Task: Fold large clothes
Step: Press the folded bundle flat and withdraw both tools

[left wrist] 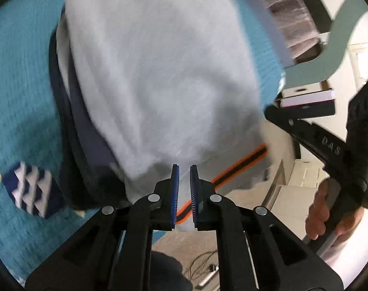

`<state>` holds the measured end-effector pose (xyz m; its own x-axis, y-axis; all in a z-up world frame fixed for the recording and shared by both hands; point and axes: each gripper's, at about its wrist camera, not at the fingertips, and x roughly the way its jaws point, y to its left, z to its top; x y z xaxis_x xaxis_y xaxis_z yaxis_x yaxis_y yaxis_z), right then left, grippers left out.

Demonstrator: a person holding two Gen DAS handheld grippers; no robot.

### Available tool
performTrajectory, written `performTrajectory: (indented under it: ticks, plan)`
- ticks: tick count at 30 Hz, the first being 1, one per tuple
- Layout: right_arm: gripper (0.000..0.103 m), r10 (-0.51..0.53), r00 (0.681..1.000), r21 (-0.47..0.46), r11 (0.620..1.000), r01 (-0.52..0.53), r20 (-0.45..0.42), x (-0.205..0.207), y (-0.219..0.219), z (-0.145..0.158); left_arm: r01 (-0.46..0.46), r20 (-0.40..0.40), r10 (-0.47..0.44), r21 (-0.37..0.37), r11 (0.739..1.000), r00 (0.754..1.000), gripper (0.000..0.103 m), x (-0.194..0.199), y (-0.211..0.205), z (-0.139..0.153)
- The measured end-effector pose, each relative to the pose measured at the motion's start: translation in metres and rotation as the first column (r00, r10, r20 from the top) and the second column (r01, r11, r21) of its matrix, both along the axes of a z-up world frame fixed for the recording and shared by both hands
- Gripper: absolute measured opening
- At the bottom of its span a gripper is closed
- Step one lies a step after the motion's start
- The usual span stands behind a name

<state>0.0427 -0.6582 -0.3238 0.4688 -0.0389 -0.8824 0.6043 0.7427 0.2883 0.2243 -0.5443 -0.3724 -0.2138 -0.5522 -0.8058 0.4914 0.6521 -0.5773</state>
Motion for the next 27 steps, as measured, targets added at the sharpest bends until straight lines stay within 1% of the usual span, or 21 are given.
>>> performTrajectory:
  ticks: [1,3,4,5,6,7,9,11,12,13,14,16,18,21,23,24,25,26,27]
  plan:
    - [0.004,0.017,1.0,0.011,1.0,-0.018,0.024,0.012,0.0,0.01,-0.012,0.035,0.012,-0.011,1.0,0.999,0.01,0.008,0.001,0.011]
    - [0.004,0.043,0.998,0.018,0.999,-0.044,0.043,0.039,-0.003,0.02,-0.041,0.059,0.043,-0.035,0.999,0.997,0.01,0.027,0.004,0.026]
    - [0.004,0.056,0.997,0.018,0.998,-0.057,0.049,0.051,-0.003,0.023,-0.065,0.074,0.067,-0.033,0.997,0.995,0.01,0.041,0.006,0.032]
    - [0.004,0.079,0.995,0.04,0.996,-0.081,0.06,0.071,-0.005,0.026,-0.086,0.087,0.088,-0.026,0.996,0.992,0.01,0.051,0.007,0.034]
    - [0.004,0.089,0.994,0.063,0.994,-0.094,0.069,0.085,-0.007,0.026,-0.114,0.108,0.116,-0.025,0.993,0.987,0.01,0.069,0.011,0.039]
    - [0.003,0.094,0.993,0.067,0.993,-0.099,0.072,0.099,-0.011,0.025,-0.127,0.116,0.129,-0.027,0.992,0.985,0.01,0.078,0.011,0.04]
    - [0.003,0.081,0.995,0.03,0.996,-0.083,0.062,0.12,-0.017,0.022,-0.178,0.132,0.177,0.0,0.984,0.975,0.01,0.106,0.015,0.036]
    - [0.003,0.05,0.998,0.059,0.997,-0.052,0.045,0.141,-0.029,0.01,-0.226,0.133,0.22,0.032,0.974,0.966,0.01,0.134,0.02,0.024]
    - [0.0,0.036,0.999,0.083,0.996,-0.039,0.038,0.151,-0.036,0.0,-0.233,0.118,0.226,0.045,0.972,0.967,0.009,0.14,0.021,0.017]
    - [0.0,0.032,0.999,0.093,0.995,-0.032,0.006,0.162,-0.041,-0.012,-0.236,0.101,0.229,0.06,0.97,0.968,0.007,0.144,0.021,0.01]
    - [0.0,0.036,0.999,0.106,0.994,-0.035,-0.013,0.166,-0.045,-0.022,-0.235,0.108,0.225,0.088,0.968,0.968,0.004,0.148,0.017,-0.002]
    - [0.0,0.027,1.0,0.131,0.991,-0.026,-0.003,0.171,-0.05,-0.037,-0.22,0.14,0.205,0.105,0.97,0.969,0.002,0.152,0.012,-0.013]
    - [0.0,0.013,1.0,0.155,0.988,-0.015,0.01,0.17,-0.054,-0.038,-0.23,0.15,0.214,0.098,0.968,0.965,0.003,0.154,0.012,-0.015]
    - [0.001,0.034,0.999,0.139,0.99,-0.036,0.018,0.166,-0.051,-0.027,-0.223,0.174,0.205,0.092,0.97,0.963,0.003,0.152,0.022,-0.007]
    - [0.006,0.052,0.998,0.13,0.99,-0.057,0.045,0.162,-0.045,-0.016,-0.207,0.184,0.189,0.083,0.975,0.965,0.015,0.146,0.021,0.0]
    - [0.019,0.044,0.998,0.119,0.992,-0.049,0.044,0.157,-0.042,-0.011,-0.201,0.181,0.188,0.059,0.978,0.965,0.031,0.143,0.022,0.007]
    - [0.045,0.031,0.999,0.103,0.994,-0.035,0.039,0.152,-0.04,-0.006,-0.203,0.186,0.191,0.048,0.978,0.964,0.056,0.136,0.024,0.014]
    - [0.06,0.021,0.999,0.086,0.996,-0.025,0.042,0.149,-0.038,-0.001,-0.218,0.215,0.201,0.058,0.974,0.956,0.071,0.132,0.025,0.021]
    - [0.08,0.003,0.998,0.054,0.998,-0.007,0.057,0.142,-0.034,0.006,-0.235,0.255,0.213,0.061,0.97,0.943,0.081,0.128,0.025,0.027]
